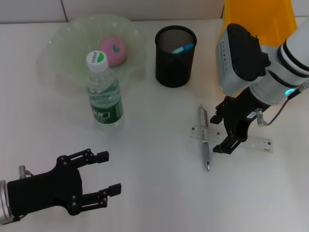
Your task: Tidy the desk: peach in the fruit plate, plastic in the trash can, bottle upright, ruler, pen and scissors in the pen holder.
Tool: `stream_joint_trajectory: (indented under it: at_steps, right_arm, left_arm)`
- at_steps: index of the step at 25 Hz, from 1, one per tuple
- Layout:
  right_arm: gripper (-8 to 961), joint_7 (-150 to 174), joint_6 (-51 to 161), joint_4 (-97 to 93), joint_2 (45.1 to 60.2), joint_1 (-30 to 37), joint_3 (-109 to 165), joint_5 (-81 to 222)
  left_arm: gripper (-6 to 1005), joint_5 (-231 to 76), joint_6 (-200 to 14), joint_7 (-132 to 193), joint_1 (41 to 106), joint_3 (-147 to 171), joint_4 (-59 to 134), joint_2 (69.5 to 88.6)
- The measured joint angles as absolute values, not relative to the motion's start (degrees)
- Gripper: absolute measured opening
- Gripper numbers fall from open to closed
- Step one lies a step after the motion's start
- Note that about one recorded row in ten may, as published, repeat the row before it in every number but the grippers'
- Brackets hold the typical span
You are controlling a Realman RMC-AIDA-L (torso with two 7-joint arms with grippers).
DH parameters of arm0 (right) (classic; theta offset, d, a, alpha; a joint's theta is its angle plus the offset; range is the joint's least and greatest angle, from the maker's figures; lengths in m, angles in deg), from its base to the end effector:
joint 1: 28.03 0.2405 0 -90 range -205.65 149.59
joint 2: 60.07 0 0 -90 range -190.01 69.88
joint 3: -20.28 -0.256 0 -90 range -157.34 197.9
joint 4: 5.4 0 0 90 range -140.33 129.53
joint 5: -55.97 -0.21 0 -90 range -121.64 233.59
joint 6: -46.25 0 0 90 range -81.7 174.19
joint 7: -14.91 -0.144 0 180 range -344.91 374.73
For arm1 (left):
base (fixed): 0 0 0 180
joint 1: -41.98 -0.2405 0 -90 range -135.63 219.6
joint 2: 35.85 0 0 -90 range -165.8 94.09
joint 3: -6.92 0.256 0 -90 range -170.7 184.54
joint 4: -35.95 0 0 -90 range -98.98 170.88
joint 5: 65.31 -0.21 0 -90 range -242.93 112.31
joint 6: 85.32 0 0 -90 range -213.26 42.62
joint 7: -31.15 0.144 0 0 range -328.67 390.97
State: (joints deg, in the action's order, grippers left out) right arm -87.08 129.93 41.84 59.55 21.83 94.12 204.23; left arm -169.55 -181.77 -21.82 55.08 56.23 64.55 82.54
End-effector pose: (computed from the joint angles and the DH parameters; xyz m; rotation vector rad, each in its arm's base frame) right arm 0.1867 0.3779 -0.0487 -3.0403 0.0799 -0.6986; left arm -0.3185 0.2151 -0.0272 -2.7342 -0.4548 -0.8374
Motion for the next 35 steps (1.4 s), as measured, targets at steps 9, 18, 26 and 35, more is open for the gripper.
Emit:
stream_joint_trajectory:
  at_steps: [9,18,26,35]
  right_arm:
    - [710,-87.71,127.85,38.72,59.56,22.95,94.73,204.23]
    - [652,-89.00,127.66,38.50,59.47,23.21,95.33,204.67]
    - [497,-89.46,126.89,38.21,59.47,23.10,96.14,204.73]
    - [383,-90.79,129.80,40.12,59.46,22.68,95.63,204.39]
  left_arm:
    - [784,-169.55,-182.01,-21.83,55.08,56.23,64.69,82.54]
    - [783,-169.55,-182.08,-21.93,55.08,56.23,64.68,82.54]
    - [783,-169.55,-182.09,-21.84,55.08,56.22,64.43,82.53]
    - [783,-169.55,-182.20,-21.95,55.11,56.23,64.70,82.53]
